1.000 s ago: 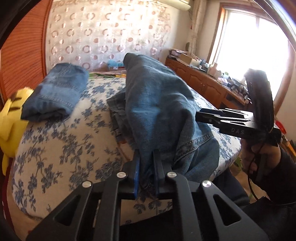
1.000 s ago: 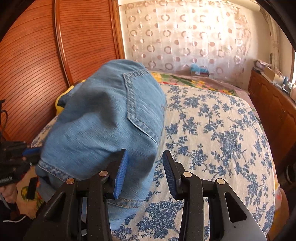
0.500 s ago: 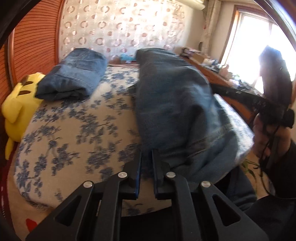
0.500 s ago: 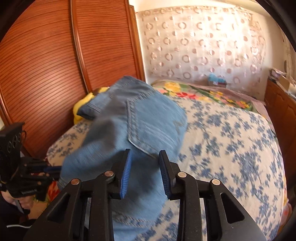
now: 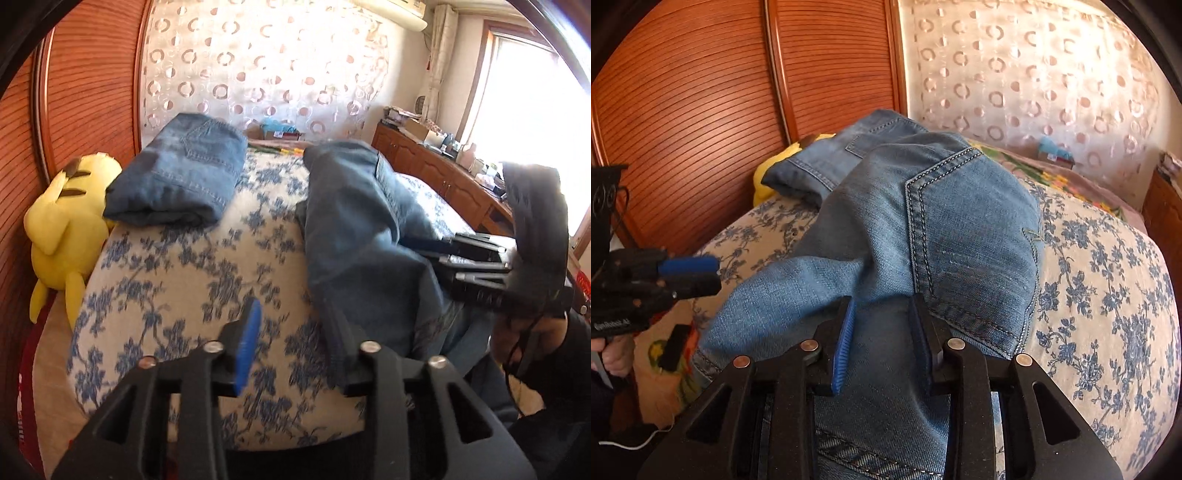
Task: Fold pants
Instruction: 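Press the folded jeans flat with both grippers open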
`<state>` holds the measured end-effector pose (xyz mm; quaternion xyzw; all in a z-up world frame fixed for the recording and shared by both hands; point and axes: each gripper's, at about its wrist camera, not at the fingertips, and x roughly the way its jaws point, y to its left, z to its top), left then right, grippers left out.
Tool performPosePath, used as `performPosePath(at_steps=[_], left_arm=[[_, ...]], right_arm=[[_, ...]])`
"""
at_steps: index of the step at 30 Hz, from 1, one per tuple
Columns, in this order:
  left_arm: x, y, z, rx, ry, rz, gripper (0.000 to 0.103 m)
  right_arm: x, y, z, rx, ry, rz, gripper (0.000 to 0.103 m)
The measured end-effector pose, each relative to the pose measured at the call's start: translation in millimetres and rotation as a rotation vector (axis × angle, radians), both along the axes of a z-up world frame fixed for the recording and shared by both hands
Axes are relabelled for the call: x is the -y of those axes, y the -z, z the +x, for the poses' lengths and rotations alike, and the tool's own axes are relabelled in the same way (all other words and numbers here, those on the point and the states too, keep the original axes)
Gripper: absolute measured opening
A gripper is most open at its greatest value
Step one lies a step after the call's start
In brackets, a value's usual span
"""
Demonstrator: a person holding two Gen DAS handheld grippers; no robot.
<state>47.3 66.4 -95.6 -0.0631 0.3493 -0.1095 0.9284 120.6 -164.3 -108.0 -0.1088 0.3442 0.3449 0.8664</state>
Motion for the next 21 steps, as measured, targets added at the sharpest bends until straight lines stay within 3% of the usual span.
performPosePath(at_steps=[9,21], left_arm=[[29,-29,27,0.071,0.039,0.026,0.042],[76,-52,87,0.096,0.181,0.081,0.042]], right_arm=[[25,-18,-12,0.018,0.055,0.056,0.032],[75,-28,-17,0.052,0.165,0.047,0.032]])
